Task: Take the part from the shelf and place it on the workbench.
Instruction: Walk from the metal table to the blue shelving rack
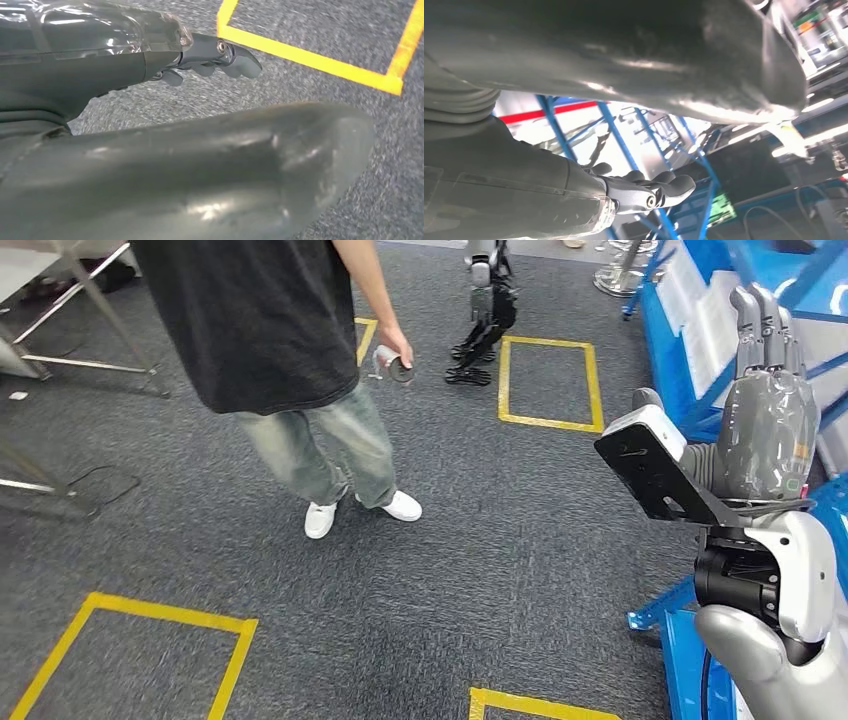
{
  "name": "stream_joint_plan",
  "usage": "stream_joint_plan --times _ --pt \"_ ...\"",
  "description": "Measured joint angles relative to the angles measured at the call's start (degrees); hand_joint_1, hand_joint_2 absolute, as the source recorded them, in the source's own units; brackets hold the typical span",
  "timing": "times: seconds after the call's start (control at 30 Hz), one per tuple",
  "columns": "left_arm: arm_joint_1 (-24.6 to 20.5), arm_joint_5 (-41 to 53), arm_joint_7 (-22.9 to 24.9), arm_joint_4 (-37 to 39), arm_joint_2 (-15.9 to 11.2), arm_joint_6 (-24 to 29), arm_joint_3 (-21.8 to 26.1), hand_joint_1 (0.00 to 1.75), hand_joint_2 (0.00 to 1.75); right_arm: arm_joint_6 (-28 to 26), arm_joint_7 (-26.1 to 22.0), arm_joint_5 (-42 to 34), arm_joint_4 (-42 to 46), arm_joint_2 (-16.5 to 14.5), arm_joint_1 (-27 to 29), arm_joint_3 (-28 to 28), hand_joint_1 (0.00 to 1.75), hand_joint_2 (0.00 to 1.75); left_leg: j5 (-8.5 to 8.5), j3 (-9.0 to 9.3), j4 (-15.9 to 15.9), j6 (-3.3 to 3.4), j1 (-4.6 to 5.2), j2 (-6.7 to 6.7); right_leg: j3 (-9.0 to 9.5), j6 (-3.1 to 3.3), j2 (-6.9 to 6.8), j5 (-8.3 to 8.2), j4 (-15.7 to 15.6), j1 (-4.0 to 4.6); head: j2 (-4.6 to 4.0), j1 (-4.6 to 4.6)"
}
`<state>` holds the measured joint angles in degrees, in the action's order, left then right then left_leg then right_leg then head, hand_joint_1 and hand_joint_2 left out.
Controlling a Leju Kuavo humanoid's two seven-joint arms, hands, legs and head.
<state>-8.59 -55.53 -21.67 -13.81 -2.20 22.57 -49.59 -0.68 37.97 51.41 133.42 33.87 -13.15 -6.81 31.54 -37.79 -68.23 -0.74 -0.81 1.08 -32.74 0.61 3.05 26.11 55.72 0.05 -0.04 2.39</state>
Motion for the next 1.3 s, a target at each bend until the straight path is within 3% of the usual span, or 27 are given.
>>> stream_joint_plan --times 0.07,0.13,0.2,0.23,0.27,0.33,0.4,0.43,0.47,0.5,0.57,0.63,0.7,0.77,0.83,0.9,0.93,0.97,1.0,1.07,1.13,1.17,1.2,1.23,1.3 --pt "0.2 -0.2 -0.1 0.0 -0.1 -0.1 0.0 0.00 0.00 -0.1 0.0 0.0 0.0 0.0 0.1 0.0 0.00 0.00 -3.68 2.95 7.1 0.79 -0.16 3.30 -0.09 -0.27 1.34 0.23 0.3 -0.05 0.00 0.00" --pt "0.5 -0.3 -0.3 0.0 -0.1 -0.3 0.0 0.00 0.00 -0.2 0.0 0.1 0.0 0.0 0.3 -0.1 0.00 0.00 -4.12 4.45 10.3 1.09 -0.18 5.19 -0.55 -0.84 2.64 0.30 0.5 -0.33 0.00 -0.01" --pt "0.8 -0.3 -0.5 0.1 0.0 -0.5 0.1 0.00 0.00 -0.3 0.0 0.2 0.0 0.1 0.8 -0.1 0.00 0.00 -3.79 4.95 11.0 1.17 -0.09 3.72 -0.89 -1.55 3.77 0.28 0.5 -0.62 0.00 -0.11" --pt "0.9 -0.3 -0.6 0.1 0.0 -0.6 0.1 0.00 0.00 -0.3 0.0 0.2 0.0 0.1 0.9 -0.1 0.00 0.00 -3.81 5.19 11.3 1.38 -0.14 2.86 -1.10 -1.90 3.20 0.64 0.9 -0.60 0.00 0.06" --pt "1.0 -0.3 -0.6 0.1 0.0 -0.7 0.2 0.00 0.00 -0.4 0.0 0.2 0.1 0.3 1.0 0.0 0.00 0.00 -3.82 5.47 11.6 1.62 -0.22 1.95 -1.72 -2.22 2.02 1.53 2.3 -0.57 0.00 0.29" --pt "1.3 -0.2 -0.6 0.2 0.1 -0.9 0.3 0.00 0.00 -0.5 0.0 0.4 0.1 0.4 1.3 -0.1 0.00 0.00 -3.68 5.89 11.8 2.05 -0.21 0.01 -4.63 -2.87 -1.17 4.73 8.3 -0.59 0.00 0.95" --pt "1.5 0.0 -0.5 0.2 0.1 -1.0 0.3 0.00 0.00 -0.8 0.0 0.6 0.1 0.3 1.8 -0.3 0.00 0.00 -3.40 6.04 11.8 2.20 -0.10 -1.95 -8.06 -3.35 -2.45 7.21 15.0 -0.78 0.00 1.35" --pt "1.5 0.1 -0.4 0.2 0.1 -1.1 0.3 0.00 0.00 -1.0 0.0 0.6 0.1 0.3 2.1 -0.4 0.00 0.00 -3.23 6.15 11.8 2.15 -0.08 -2.88 -8.66 -3.48 -2.69 7.03 16.1 -0.83 0.00 1.52" --pt "1.5 0.2 -0.3 0.2 0.1 -1.1 0.3 0.00 0.00 -1.3 0.0 0.6 0.1 0.3 2.4 -0.5 0.00 0.00 -3.06 6.31 11.8 2.06 -0.06 -3.75 -8.13 -3.49 -2.90 5.82 15.0 -0.86 0.00 1.70" --pt "1.4 0.3 -0.3 0.2 0.2 -1.2 0.3 0.00 0.00 -1.5 0.0 0.5 0.2 0.3 2.5 -0.5 0.00 0.00 -2.86 6.56 11.8 1.91 -0.05 -4.52 -6.55 -3.39 -3.25 3.87 12.0 -0.85 0.00 1.85" --pt "1.2 0.4 -0.2 0.2 0.3 -1.3 0.3 0.00 0.00 -1.6 0.0 0.4 0.2 0.3 2.5 -0.5 0.00 0.00 -2.42 7.07 11.8 1.47 0.09 -5.90 -2.44 -2.81 -5.23 0.62 4.3 -0.46 0.00 2.04" --pt "1.0 0.5 -0.2 0.2 0.5 -1.3 0.3 0.00 0.00 -1.5 0.0 0.3 0.3 0.4 2.4 -0.5 0.00 0.00 -2.12 7.30 11.8 0.96 0.29 -7.10 -0.49 -2.07 -6.54 -0.05 0.5 0.08 0.00 2.01" --pt "0.8 0.5 -0.3 0.2 0.6 -1.3 0.3 0.00 0.00 -1.4 0.0 0.2 0.5 0.5 2.2 -0.5 0.00 0.00 -1.89 7.55 11.9 0.45 0.37 -8.09 -0.45 -1.40 -5.71 0.10 0.2 0.20 0.00 1.87" --pt "0.6 0.5 -0.3 0.2 0.7 -1.4 0.3 0.00 0.00 -1.4 0.0 0.1 0.7 0.6 2.0 -0.5 0.00 0.00 -0.61 7.35 10.6 -0.05 0.16 -5.53 -0.17 -0.74 -4.80 -0.10 -0.3 -0.06 0.00 1.72" --pt "0.4 0.5 -0.4 0.2 0.8 -1.4 0.3 0.00 0.00 -1.4 0.0 0.1 1.0 0.7 1.6 -0.6 0.00 0.00 2.65 4.70 4.9 -0.35 -0.06 -1.62 0.02 -0.24 -3.95 -0.23 -0.6 -0.30 0.00 1.38" --pt "0.6 0.5 -0.4 0.2 0.8 -1.4 0.3 0.00 0.00 -1.3 0.0 0.1 1.0 0.6 1.5 -0.8 0.00 0.00 5.49 0.71 -2.5 -0.46 -0.08 -0.71 0.02 -0.02 -2.80 -0.19 -0.6 -0.25 0.00 1.11" --pt "0.7 0.5 -0.4 0.2 0.8 -1.4 0.3 0.00 0.00 -1.3 0.0 0.1 1.0 0.5 1.5 -0.9 0.00 0.00 5.47 -0.50 -4.2 -0.49 -0.08 -0.73 0.04 -0.01 -2.13 -0.15 -0.6 -0.22 0.00 1.07" --pt "0.7 0.5 -0.4 0.3 0.8 -1.5 0.3 0.00 0.00 -1.3 0.0 0.1 1.0 0.5 1.5 -0.9 0.00 0.00 4.30 -0.77 -3.9 -0.48 -0.10 -0.73 0.06 -0.03 -1.42 -0.09 -0.5 -0.22 0.00 1.03" --pt "0.8 0.5 -0.4 0.3 0.8 -1.5 0.3 0.00 0.00 -1.3 0.0 0.1 1.0 0.5 1.4 -1.0 0.00 0.00 2.14 -0.03 -1.5 -0.43 -0.15 -0.46 0.10 -0.13 -0.69 0.02 -0.3 -0.27 0.00 1.00" --pt "0.8 0.5 -0.4 0.3 0.7 -1.6 0.3 0.00 0.00 -1.2 0.0 0.1 1.0 0.3 1.2 -1.1 0.00 0.00 -2.13 2.74 5.5 -0.25 -0.52 2.44 -0.04 -0.59 0.63 0.42 0.3 -0.37 0.00 0.87" --pt "0.8 0.5 -0.2 0.3 0.8 -1.6 0.3 0.00 0.00 -0.9 0.0 0.0 1.0 0.3 0.7 -1.3 0.00 0.00 -3.24 4.52 9.6 0.00 -0.84 5.18 -0.61 -1.24 1.94 0.69 1.0 -0.60 0.00 0.85" --pt "0.8 0.5 -0.1 0.3 0.8 -1.6 0.3 0.00 0.00 -0.7 0.0 -0.2 1.0 0.3 0.5 -1.3 0.00 0.00 -2.88 4.78 9.9 0.21 -0.79 5.32 -0.89 -1.62 2.70 0.65 1.1 -0.76 0.00 0.86" --pt "0.9 0.4 0.1 0.3 0.8 -1.6 0.3 0.00 0.00 -0.5 0.0 -0.4 0.9 0.3 0.3 -1.4 0.00 0.00 -2.78 5.00 10.2 0.47 -0.69 4.47 -1.07 -1.97 3.53 0.54 1.1 -0.98 0.00 0.89" --pt "0.8 0.4 0.3 0.3 0.8 -1.5 0.3 0.00 0.00 -0.3 0.0 -0.6 0.9 0.3 0.1 -1.3 0.00 0.00 -2.80 5.19 10.3 0.78 -0.62 3.59 -1.22 -2.33 3.43 0.59 1.1 -1.05 0.00 0.95" --pt "0.7 0.4 0.6 0.3 0.7 -1.4 0.4 0.00 0.00 0.1 0.0 -0.9 0.9 0.3 -0.5 -1.2 0.00 0.00 -2.78 5.69 10.7 1.42 -0.63 1.58 -2.53 -2.90 1.12 2.11 3.6 -0.89 0.00 1.47"
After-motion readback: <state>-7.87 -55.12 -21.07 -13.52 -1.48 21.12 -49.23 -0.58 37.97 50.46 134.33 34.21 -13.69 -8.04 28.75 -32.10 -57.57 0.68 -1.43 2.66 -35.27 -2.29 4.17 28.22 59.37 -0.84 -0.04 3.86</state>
